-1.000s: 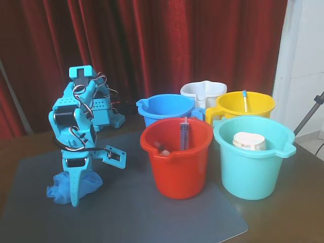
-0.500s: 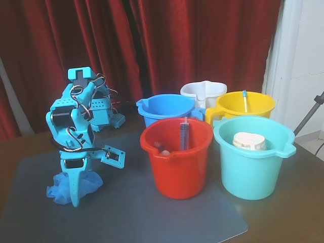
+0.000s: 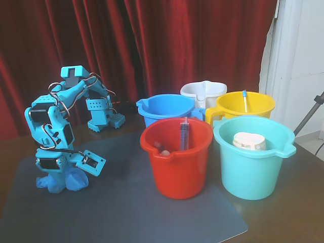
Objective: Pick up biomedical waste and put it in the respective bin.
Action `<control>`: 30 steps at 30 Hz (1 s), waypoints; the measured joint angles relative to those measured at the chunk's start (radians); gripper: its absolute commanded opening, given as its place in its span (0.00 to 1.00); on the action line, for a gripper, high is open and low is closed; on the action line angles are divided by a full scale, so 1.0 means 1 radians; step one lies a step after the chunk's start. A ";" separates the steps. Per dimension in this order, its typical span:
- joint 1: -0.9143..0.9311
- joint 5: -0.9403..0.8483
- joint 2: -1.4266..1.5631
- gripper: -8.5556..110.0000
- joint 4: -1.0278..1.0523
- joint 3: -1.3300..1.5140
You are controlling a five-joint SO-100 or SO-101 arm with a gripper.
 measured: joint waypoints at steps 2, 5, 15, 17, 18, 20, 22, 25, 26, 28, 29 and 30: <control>0.000 0.078 0.002 0.07 0.002 -0.054; 0.000 0.227 0.034 0.07 0.005 -0.126; -0.158 0.876 0.196 0.07 0.112 -0.499; -0.229 1.035 0.249 0.07 0.120 -0.632; -0.268 1.091 0.258 0.07 0.123 -0.669; -0.342 1.155 0.272 0.07 0.123 -0.724; -0.474 1.276 0.290 0.07 0.123 -0.784; -0.618 1.491 0.290 0.07 0.123 -0.845; -0.686 1.577 0.290 0.07 0.123 -0.877; -0.732 1.618 0.290 0.07 0.123 -0.896; -0.769 1.649 0.291 0.07 0.109 -0.897; -0.796 1.661 0.291 0.07 0.091 -0.897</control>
